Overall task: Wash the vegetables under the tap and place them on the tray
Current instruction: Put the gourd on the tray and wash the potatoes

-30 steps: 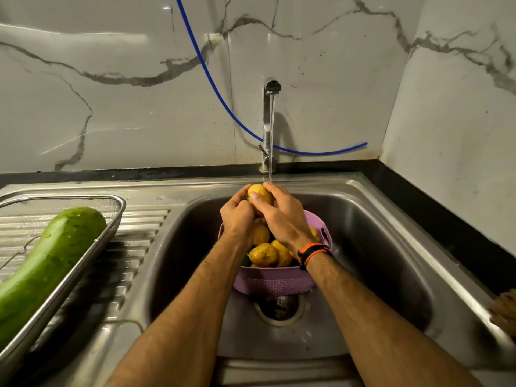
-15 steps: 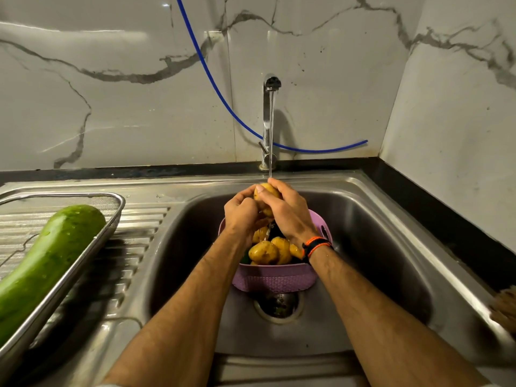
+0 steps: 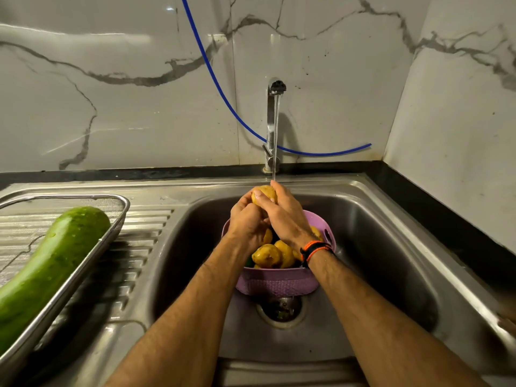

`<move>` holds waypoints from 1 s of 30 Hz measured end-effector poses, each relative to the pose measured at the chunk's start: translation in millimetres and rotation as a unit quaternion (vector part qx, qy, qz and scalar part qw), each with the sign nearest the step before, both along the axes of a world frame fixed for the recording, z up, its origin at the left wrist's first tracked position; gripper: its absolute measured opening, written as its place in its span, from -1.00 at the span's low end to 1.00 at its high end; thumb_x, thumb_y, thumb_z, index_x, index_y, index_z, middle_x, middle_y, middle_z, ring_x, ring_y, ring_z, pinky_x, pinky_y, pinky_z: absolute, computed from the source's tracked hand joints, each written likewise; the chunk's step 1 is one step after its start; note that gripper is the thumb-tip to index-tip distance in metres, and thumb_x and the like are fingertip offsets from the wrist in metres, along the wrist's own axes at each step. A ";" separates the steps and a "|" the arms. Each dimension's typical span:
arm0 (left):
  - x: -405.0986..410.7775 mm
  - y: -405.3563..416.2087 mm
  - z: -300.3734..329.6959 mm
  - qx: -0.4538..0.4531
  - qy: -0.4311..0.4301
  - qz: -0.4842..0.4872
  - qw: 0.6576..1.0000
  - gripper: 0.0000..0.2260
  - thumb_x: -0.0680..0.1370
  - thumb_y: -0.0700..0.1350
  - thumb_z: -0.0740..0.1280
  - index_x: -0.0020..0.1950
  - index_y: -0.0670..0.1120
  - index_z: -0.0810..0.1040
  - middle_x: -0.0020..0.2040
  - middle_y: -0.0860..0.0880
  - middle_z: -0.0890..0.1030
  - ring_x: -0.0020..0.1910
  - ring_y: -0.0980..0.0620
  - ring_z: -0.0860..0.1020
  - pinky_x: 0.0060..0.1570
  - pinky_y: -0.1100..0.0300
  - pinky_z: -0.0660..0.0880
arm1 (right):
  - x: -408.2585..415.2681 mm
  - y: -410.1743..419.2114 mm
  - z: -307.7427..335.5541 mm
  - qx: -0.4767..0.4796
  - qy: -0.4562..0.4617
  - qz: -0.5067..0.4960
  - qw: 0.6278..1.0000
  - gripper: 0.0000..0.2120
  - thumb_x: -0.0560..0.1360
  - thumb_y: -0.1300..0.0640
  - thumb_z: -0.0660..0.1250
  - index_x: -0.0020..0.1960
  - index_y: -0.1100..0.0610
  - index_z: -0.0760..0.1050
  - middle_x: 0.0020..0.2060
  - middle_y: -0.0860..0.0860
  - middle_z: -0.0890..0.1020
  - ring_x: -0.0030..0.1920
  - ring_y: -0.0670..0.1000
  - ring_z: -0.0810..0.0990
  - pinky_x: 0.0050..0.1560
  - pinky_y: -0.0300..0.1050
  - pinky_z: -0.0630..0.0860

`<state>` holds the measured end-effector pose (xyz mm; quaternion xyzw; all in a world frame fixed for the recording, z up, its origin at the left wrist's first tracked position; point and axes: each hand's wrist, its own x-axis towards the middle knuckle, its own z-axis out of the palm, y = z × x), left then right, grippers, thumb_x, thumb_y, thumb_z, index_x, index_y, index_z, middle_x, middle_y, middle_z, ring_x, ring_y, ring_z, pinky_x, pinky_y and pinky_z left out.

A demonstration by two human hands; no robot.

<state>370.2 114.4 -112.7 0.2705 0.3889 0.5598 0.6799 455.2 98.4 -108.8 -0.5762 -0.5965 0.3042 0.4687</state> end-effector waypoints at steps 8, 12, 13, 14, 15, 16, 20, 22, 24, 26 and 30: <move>1.5 0.7 -0.8 0.037 -0.004 0.024 0.999 -0.61 0.56 -0.35 0.36 0.36 -0.11 0.48 0.16 -0.22 0.60 0.09 -0.16 0.63 -0.15 0.05 0.67 | -4.8 1.4 0.7 0.015 0.001 0.001 1.000 -0.34 0.59 -0.19 0.21 0.57 0.06 0.10 0.50 0.08 0.28 0.44 0.09 0.33 0.40 0.04 0.36; 9.5 2.6 -2.8 0.038 0.018 0.074 0.996 -0.58 0.50 -0.37 0.42 0.29 -0.05 0.48 0.15 -0.18 0.59 0.07 -0.10 0.62 0.02 -0.01 0.65 | -4.4 -0.5 -2.2 0.005 0.009 0.009 1.000 -0.34 0.59 -0.19 0.20 0.58 0.04 0.08 0.51 0.08 0.26 0.46 0.10 0.30 0.37 -0.01 0.34; 8.8 3.9 -4.3 0.031 0.022 0.086 0.996 -0.58 0.49 -0.36 0.43 0.27 -0.04 0.49 0.17 -0.18 0.58 0.09 -0.12 0.61 0.06 -0.06 0.63 | -5.7 -1.5 -2.8 0.002 0.006 0.016 1.000 -0.34 0.59 -0.20 0.19 0.58 0.04 0.09 0.51 0.08 0.25 0.46 0.10 0.30 0.38 0.00 0.33; 7.4 5.7 -6.6 0.027 0.024 0.087 0.996 -0.59 0.49 -0.35 0.43 0.26 -0.04 0.49 0.18 -0.20 0.58 0.11 -0.15 0.61 0.09 -0.10 0.62 | -6.5 -1.7 -2.3 0.001 0.005 0.017 1.000 -0.34 0.59 -0.20 0.19 0.58 0.05 0.10 0.51 0.08 0.26 0.46 0.10 0.31 0.38 0.00 0.34; 6.4 5.9 -8.6 0.028 0.020 0.074 0.997 -0.62 0.51 -0.34 0.41 0.28 -0.05 0.50 0.18 -0.22 0.59 0.13 -0.17 0.62 0.11 -0.13 0.61 | -6.2 -1.6 -1.1 0.003 0.007 0.013 1.000 -0.35 0.59 -0.19 0.19 0.57 0.06 0.11 0.50 0.09 0.28 0.44 0.09 0.32 0.36 -0.02 0.35; 6.0 5.6 -9.3 0.033 0.011 0.055 0.998 -0.64 0.54 -0.33 0.39 0.30 -0.07 0.49 0.18 -0.23 0.59 0.14 -0.19 0.62 0.11 -0.14 0.61 | -5.6 -0.2 1.2 0.006 0.012 0.006 1.000 -0.36 0.60 -0.19 0.18 0.56 0.07 0.12 0.49 0.09 0.29 0.42 0.09 0.34 0.32 -0.06 0.36; 10.3 6.0 -6.8 0.044 0.018 0.072 0.996 -0.61 0.53 -0.31 0.41 0.32 -0.09 0.49 0.18 -0.22 0.60 0.11 -0.16 0.63 0.01 -0.04 0.66 | -6.4 -1.3 2.6 0.011 0.015 0.004 1.000 -0.34 0.60 -0.19 0.17 0.57 0.08 0.09 0.50 0.09 0.26 0.44 0.09 0.33 0.28 -0.12 0.33; 8.9 7.1 -7.8 0.031 0.005 0.072 0.997 -0.60 0.52 -0.31 0.42 0.33 -0.08 0.48 0.18 -0.23 0.59 0.10 -0.16 0.63 -0.08 0.01 0.67 | -7.6 -2.1 0.3 0.013 0.008 0.010 1.000 -0.33 0.59 -0.20 0.18 0.58 0.08 0.10 0.50 0.09 0.27 0.44 0.10 0.33 0.34 -0.06 0.36; 7.7 3.9 -7.5 0.032 -0.021 0.027 0.999 -0.62 0.56 -0.32 0.35 0.36 -0.10 0.47 0.20 -0.25 0.58 0.12 -0.20 0.62 -0.07 -0.01 0.67 | -4.7 -0.2 1.0 0.011 0.011 -0.003 1.000 -0.34 0.58 -0.21 0.19 0.56 0.08 0.13 0.46 0.09 0.31 0.40 0.09 0.37 0.33 -0.04 0.39; 9.2 1.6 -5.8 0.046 -0.030 0.002 0.998 -0.62 0.58 -0.36 0.30 0.38 -0.12 0.46 0.20 -0.27 0.58 0.14 -0.22 0.62 -0.03 -0.05 0.66 | -1.5 0.7 3.6 0.019 0.030 -0.012 0.999 -0.34 0.56 -0.25 0.21 0.53 0.07 0.19 0.40 0.08 0.38 0.34 0.07 0.42 0.32 0.00 0.43; 9.5 6.8 -6.0 0.021 -0.036 0.053 0.998 -0.62 0.55 -0.36 0.36 0.35 -0.12 0.50 0.18 -0.26 0.60 0.10 -0.20 0.64 -0.04 -0.07 0.66 | -2.6 -3.7 1.7 0.023 0.028 0.008 0.999 -0.49 0.59 -0.16 0.23 0.43 0.09 0.32 0.27 0.05 0.45 0.27 0.04 0.47 0.21 -0.07 0.47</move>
